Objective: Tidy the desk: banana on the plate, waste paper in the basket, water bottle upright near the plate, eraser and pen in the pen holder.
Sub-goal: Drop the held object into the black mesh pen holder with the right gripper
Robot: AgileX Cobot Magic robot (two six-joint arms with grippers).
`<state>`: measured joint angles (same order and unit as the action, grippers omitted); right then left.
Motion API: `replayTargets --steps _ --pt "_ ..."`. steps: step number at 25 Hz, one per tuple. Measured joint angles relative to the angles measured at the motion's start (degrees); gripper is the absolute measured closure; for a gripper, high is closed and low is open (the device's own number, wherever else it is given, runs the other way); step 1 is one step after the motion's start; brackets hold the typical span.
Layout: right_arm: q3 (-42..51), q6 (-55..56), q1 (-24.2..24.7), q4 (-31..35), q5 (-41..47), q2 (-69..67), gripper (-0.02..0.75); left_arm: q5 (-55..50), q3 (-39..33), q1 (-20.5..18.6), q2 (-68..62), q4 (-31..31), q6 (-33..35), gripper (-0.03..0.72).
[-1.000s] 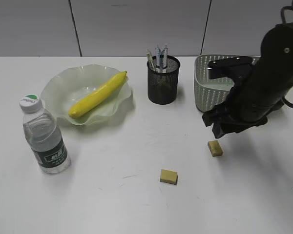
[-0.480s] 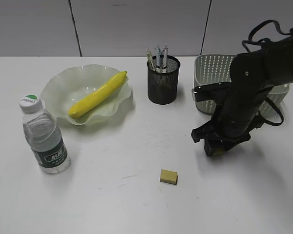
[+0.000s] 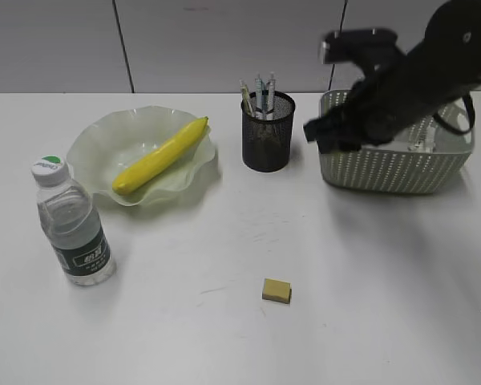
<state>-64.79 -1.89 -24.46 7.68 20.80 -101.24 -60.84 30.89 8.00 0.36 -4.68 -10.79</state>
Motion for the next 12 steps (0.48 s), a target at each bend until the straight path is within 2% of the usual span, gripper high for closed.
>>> replayTargets --steps 3,6,12 --pt "-6.45 -2.78 0.00 0.35 -4.82 -0.72 0.525 0.00 0.00 0.00 0.00 -0.05 0.03 0.252" --pt "-14.71 -4.09 0.00 0.40 -5.70 -5.25 0.525 0.00 0.00 0.00 0.00 -0.05 0.03 0.253" --pt "-30.47 -4.70 0.00 0.47 2.13 -16.42 0.524 0.00 0.00 0.00 0.00 -0.10 0.03 0.253"
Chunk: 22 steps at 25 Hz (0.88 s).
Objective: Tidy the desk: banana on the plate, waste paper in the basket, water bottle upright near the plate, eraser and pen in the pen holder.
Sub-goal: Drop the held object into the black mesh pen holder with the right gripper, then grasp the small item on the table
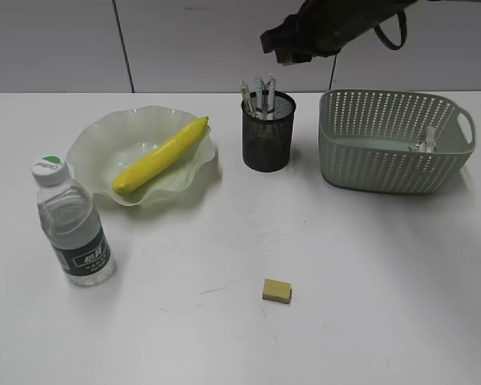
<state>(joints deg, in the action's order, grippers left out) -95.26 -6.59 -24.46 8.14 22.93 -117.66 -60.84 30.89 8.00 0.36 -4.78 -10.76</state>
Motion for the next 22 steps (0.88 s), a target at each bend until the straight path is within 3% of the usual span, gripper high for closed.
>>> replayTargets --steps 2,5,8,14,22 --pt "-2.65 -0.11 0.00 1.00 1.80 -2.55 0.464 0.00 0.00 0.00 0.00 0.00 0.00 0.253" --pt "-3.87 -0.18 0.00 1.83 3.53 -3.53 0.271 0.00 0.00 0.00 0.00 0.00 0.00 0.253" --pt "-4.04 -0.34 0.00 1.80 5.42 -3.33 0.199 0.00 0.00 0.00 0.00 0.00 0.00 0.253" --pt "0.34 -1.63 0.00 1.55 10.66 3.71 0.227 0.00 0.00 0.00 0.00 0.00 0.00 0.253" --pt "32.35 -2.12 0.00 -2.85 7.59 30.62 0.283 0.00 0.00 0.00 0.00 0.00 0.00 0.253"
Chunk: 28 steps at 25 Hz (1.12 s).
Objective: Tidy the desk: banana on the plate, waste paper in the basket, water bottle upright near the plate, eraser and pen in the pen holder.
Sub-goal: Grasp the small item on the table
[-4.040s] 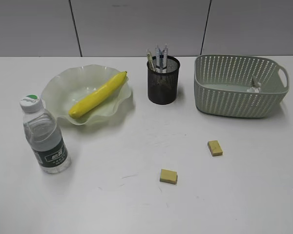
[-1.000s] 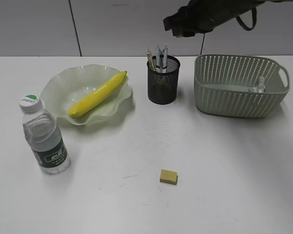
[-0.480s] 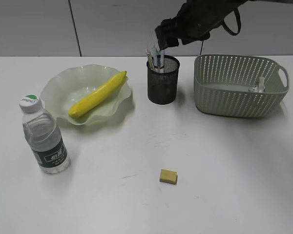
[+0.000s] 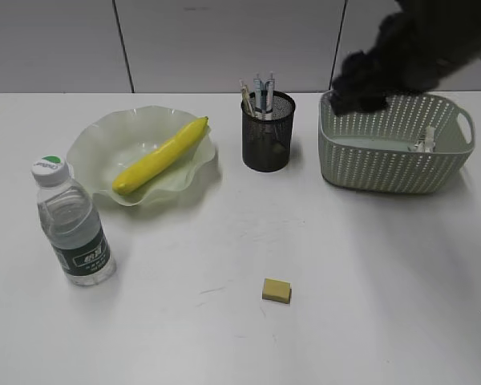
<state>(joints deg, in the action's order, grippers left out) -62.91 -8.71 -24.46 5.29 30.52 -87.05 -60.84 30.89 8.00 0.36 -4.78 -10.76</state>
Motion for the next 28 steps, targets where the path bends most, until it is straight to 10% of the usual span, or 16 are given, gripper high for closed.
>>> replayTargets --steps 16,28 --pt "28.94 7.76 0.00 -1.32 31.88 76.32 0.291 0.21 0.00 0.00 -0.24 1.69 0.53 0.253" --pt "33.49 8.71 0.00 -1.81 30.42 87.39 0.291 16.71 2.45 0.00 -25.07 24.71 21.93 0.253"
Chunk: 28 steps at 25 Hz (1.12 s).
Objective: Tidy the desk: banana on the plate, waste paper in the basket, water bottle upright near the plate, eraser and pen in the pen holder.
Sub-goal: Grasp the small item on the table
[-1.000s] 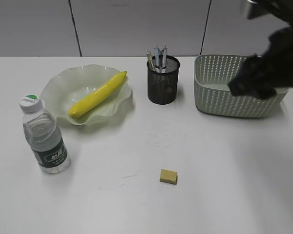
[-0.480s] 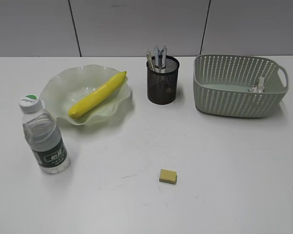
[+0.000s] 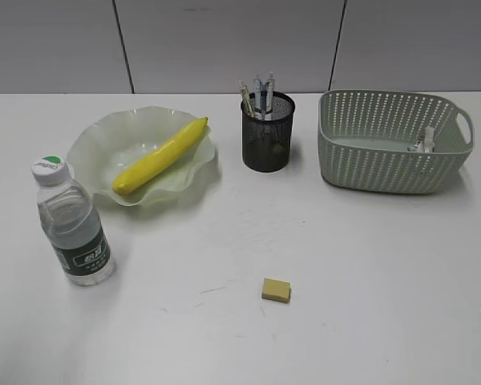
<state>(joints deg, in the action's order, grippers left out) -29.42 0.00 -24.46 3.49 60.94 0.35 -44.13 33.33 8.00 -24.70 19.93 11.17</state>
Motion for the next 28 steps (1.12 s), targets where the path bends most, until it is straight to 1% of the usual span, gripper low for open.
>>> replayTargets --steps 3,5,6,8,10,11,12,14,16,17,19,22,25,28 --pt "0.40 0.00 0.00 -0.05 -0.80 0.02 0.291 4.06 1.58 0.21 -11.52 6.43 7.00 0.253" --pt "0.40 0.31 0.00 -0.11 -1.04 0.02 0.291 6.17 3.49 1.77 -20.42 9.83 11.06 0.263" --pt "0.40 0.31 0.00 -0.11 -1.04 0.07 0.291 7.03 5.06 3.50 -25.81 11.14 12.47 0.270" --pt "0.40 0.35 0.00 -0.11 -1.09 0.07 0.291 9.49 8.42 8.52 -32.71 11.66 13.69 0.286" --pt "0.40 0.35 0.00 -0.17 -1.09 0.07 0.295 12.64 12.95 16.47 -39.00 11.14 14.20 0.293" --pt "0.40 0.35 0.00 -0.17 -1.09 0.07 0.299 14.76 15.28 20.89 -42.45 10.22 14.13 0.294" --pt "0.40 0.35 0.00 -0.17 -1.09 0.07 0.308 16.81 17.21 24.51 -46.07 9.34 13.58 0.295" --pt "0.40 0.35 0.00 -0.17 -1.09 0.07 0.334 19.58 22.01 31.95 -53.37 6.25 10.84 0.295" --pt "0.40 0.35 0.00 -0.17 -1.09 0.07 0.361 19.87 26.54 36.61 -62.34 3.20 6.84 0.295" --pt "0.40 0.35 0.00 -0.17 -1.09 0.07 0.375 19.29 29.01 38.27 -66.25 1.34 4.41 0.292" --pt "0.40 0.37 0.00 -0.17 -1.09 0.07 0.390 16.25 33.52 40.01 -75.44 -2.47 -0.51 0.273" --pt "0.40 0.37 0.00 -0.17 -1.09 0.07 0.398 9.79 40.56 40.85 -86.16 -6.35 -6.61 0.223" --pt "0.40 0.37 0.00 -0.17 -1.09 0.07 0.399 5.00 45.74 40.89 -92.74 -7.70 -9.01 0.174" --pt "0.40 0.37 0.00 -0.17 -1.09 0.07 0.399 3.64 48.97 40.89 -95.74 -8.97 -11.17 0.157"
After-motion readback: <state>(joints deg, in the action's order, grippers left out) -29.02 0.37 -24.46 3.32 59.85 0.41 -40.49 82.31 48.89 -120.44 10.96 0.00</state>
